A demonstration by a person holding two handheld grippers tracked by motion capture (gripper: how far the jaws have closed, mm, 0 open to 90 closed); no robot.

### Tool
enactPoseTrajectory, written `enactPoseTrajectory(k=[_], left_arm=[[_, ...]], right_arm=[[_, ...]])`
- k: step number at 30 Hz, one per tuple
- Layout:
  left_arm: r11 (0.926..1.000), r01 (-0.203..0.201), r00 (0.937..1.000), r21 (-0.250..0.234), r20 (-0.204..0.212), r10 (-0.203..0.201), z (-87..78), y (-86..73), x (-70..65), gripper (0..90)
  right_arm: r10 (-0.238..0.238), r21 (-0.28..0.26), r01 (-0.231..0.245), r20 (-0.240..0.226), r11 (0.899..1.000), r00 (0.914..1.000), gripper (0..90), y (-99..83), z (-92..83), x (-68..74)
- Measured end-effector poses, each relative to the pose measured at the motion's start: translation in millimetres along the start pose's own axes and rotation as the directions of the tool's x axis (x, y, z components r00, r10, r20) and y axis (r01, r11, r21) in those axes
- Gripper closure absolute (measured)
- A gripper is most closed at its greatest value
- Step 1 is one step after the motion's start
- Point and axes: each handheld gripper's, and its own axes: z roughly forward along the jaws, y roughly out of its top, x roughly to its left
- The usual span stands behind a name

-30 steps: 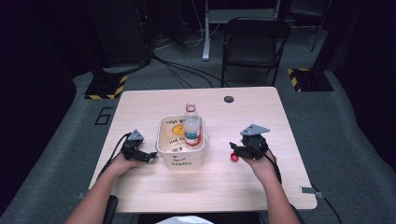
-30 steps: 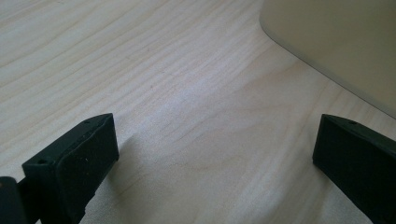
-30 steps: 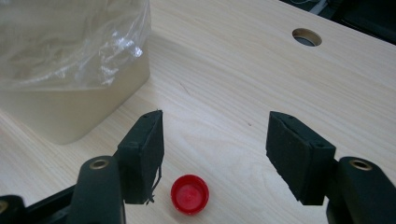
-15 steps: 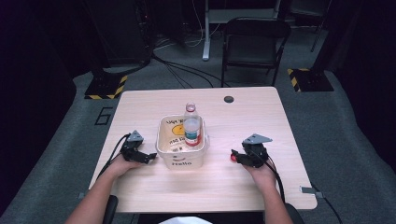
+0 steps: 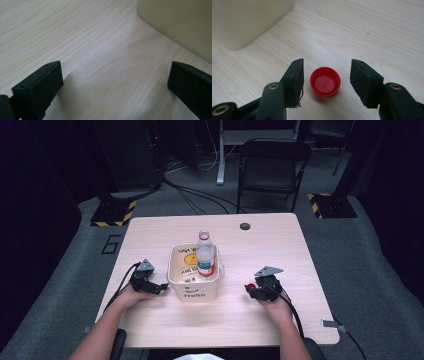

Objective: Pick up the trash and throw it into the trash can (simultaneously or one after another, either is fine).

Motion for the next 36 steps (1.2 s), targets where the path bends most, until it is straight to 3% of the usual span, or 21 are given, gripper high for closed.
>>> enactPoseTrajectory(k=[5, 9, 16, 21, 36], left_arm=[[1.0000, 0.001, 1.0000, 0.001, 0.001, -0.001, -0.1, 0.0, 0.0, 0.0], [0.9999, 0.012, 0.9999, -0.009, 0.000, -0.012, 0.6, -0.1, -0.6, 0.0], [1.0000, 0.003, 1.0000, -0.003, 0.001, -0.003, 0.6, 0.6, -0.1, 0.0], [1.0000, 0.006, 1.0000, -0.004, 0.001, -0.006, 0.6, 0.6, -0.2, 0.0], [1.0000, -0.001, 1.0000, 0.001, 0.003, 0.001, 0.9, 1.5, 0.3, 0.0]], right_arm=[[-0.018, 0.014, 0.019, -0.010, 1.000, 0.9998, 46.7, -0.9, 1.3, 3.0], [0.005, 0.034, -0.005, -0.002, 0.999, 1.0000, 47.0, -1.3, 3.2, 2.4], [0.006, 0.050, -0.006, -0.009, 0.999, 0.9999, 48.9, -2.7, 6.7, -1.2], [0.010, 0.073, -0.008, -0.020, 0.997, 0.9997, 57.0, -3.4, 9.7, -2.1], [-0.009, 0.048, 0.011, -0.042, 0.999, 0.9991, 57.6, 0.7, 2.4, 2.2]])
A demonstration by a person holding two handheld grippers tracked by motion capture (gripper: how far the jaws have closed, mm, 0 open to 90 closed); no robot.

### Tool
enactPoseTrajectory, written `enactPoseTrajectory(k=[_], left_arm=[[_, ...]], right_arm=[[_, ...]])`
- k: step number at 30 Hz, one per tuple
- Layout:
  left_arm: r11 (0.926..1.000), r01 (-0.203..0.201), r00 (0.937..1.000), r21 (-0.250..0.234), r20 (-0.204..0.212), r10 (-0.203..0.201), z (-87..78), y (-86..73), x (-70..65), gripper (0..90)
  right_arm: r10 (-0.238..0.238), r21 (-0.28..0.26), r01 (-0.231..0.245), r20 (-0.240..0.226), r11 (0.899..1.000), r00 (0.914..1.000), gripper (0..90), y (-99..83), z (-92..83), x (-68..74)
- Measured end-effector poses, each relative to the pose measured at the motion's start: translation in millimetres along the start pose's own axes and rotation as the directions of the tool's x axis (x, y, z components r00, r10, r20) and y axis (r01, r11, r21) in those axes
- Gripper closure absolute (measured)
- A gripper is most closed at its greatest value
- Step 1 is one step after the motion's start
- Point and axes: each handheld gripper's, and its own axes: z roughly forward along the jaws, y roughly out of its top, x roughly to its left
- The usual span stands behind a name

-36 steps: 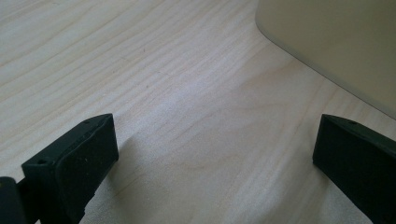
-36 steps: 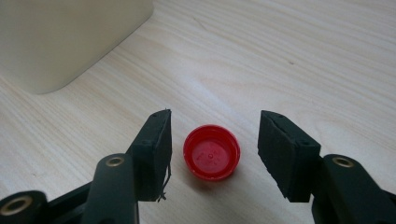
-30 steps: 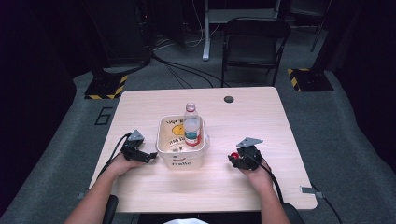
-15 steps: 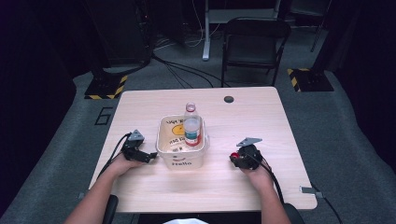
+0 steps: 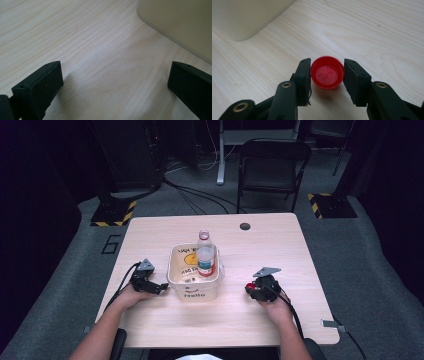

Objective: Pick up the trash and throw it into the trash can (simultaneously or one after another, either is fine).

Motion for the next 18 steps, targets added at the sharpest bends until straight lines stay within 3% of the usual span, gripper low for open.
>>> enactPoseTrajectory(k=[4, 18], left_arm=[[0.9999, 0.007, 1.0000, -0.010, -0.001, -0.007, 1.2, 0.2, -0.6, 0.0], [1.0000, -0.002, 1.0000, 0.001, 0.008, 0.002, 3.0, 3.0, 0.6, 0.0]], right_arm=[[-0.032, -0.022, 0.032, -0.009, 0.999, 0.9994, 57.8, 3.9, -8.3, 6.4], [-0.019, -0.100, 0.013, -0.063, 0.995, 0.9978, 57.8, 33.7, -37.5, 9.3]])
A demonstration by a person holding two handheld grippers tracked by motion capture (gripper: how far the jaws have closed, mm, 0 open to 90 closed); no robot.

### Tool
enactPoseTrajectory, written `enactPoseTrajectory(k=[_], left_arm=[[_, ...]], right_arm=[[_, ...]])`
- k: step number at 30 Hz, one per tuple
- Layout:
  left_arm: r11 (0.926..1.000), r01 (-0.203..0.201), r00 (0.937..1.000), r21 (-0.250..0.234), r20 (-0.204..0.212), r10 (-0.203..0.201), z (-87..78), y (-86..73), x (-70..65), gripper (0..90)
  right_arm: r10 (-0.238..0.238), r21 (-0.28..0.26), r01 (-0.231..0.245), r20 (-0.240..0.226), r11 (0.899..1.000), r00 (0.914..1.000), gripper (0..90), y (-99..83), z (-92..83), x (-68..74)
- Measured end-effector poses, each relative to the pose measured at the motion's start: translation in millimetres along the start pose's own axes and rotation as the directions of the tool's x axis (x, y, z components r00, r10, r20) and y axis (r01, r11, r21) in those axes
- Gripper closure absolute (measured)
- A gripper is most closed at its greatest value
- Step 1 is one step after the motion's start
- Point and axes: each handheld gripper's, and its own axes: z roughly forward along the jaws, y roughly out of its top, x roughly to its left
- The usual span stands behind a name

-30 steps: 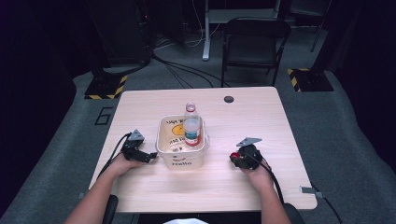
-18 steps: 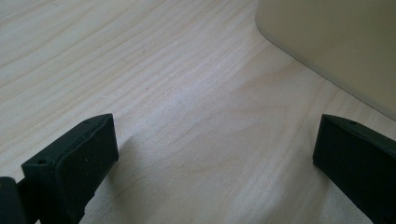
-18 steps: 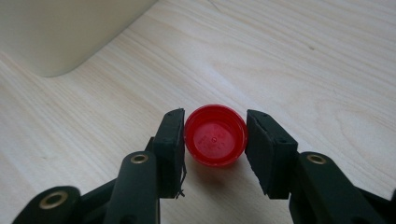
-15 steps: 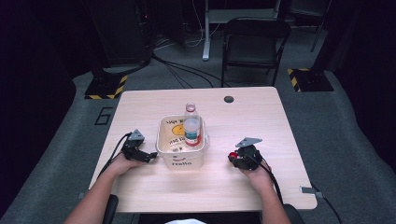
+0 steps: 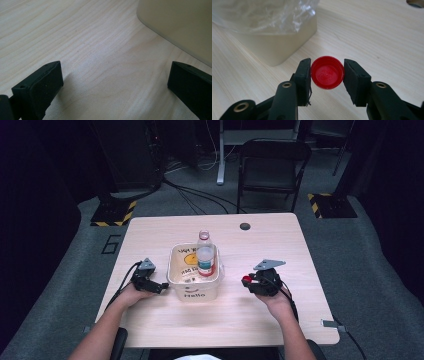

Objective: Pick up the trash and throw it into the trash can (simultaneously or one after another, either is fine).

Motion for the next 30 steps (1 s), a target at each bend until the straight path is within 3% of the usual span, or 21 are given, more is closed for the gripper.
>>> enactPoseTrajectory(k=[15, 30], left_arm=[[1.0000, 0.001, 1.0000, -0.005, -0.004, -0.001, 1.3, 0.9, 0.0, 0.0], [1.0000, 0.002, 1.0000, -0.006, -0.003, -0.002, 1.3, 0.8, -0.1, 0.0]], right_arm=[[-0.069, -0.049, 0.068, -0.018, 0.996, 0.9975, 57.8, 52.2, -37.1, 15.6], [-0.105, -0.113, 0.099, -0.053, 0.989, 0.9930, 57.9, 79.5, -57.5, 29.0]])
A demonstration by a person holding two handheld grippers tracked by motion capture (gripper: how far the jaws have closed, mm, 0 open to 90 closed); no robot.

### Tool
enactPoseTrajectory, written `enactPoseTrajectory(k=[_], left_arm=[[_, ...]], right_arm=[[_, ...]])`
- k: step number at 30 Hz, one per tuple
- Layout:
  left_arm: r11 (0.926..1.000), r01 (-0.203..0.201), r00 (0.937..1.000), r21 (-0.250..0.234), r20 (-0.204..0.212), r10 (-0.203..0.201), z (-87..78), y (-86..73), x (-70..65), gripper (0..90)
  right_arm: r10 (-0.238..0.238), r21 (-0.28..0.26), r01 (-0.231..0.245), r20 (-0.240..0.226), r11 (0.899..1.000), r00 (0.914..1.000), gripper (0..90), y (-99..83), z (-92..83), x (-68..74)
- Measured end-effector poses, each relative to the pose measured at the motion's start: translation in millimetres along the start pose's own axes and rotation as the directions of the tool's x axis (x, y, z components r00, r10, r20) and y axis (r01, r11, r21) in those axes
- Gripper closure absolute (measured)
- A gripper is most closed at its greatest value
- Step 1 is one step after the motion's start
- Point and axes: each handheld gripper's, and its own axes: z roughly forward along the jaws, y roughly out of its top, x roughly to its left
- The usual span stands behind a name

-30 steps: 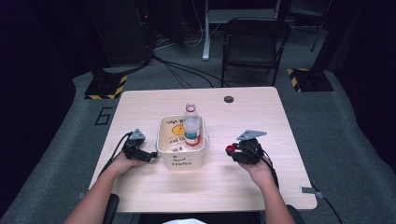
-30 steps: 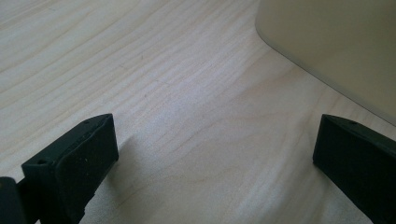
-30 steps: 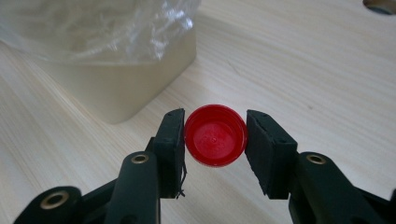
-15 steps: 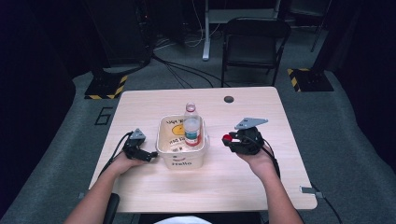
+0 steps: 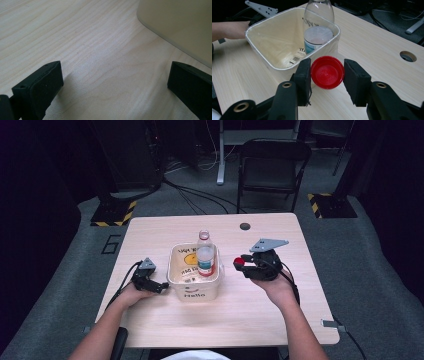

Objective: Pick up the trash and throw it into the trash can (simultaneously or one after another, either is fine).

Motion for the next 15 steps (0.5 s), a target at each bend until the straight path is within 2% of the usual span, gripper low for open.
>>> enactPoseTrajectory(k=[8, 9, 15], left_arm=[[1.0000, 0.000, 1.0000, -0.001, 0.000, 0.000, -0.1, -0.1, -0.1, 0.0], [1.0000, 0.000, 1.0000, 0.000, 0.001, 0.000, -0.1, -0.1, -0.1, 0.0], [1.0000, -0.001, 1.0000, 0.000, 0.001, 0.001, -0.2, -0.2, 0.0, 0.0]], right_arm=[[-0.036, -0.009, 0.036, -0.014, 0.999, 0.9992, 57.9, 18.5, -0.8, 8.5], [-0.058, -0.011, 0.058, -0.021, 0.998, 0.9981, 57.9, 24.0, 0.5, 11.2], [-0.085, -0.005, 0.084, -0.041, 0.996, 0.9956, 57.9, 36.0, 8.7, 20.0]])
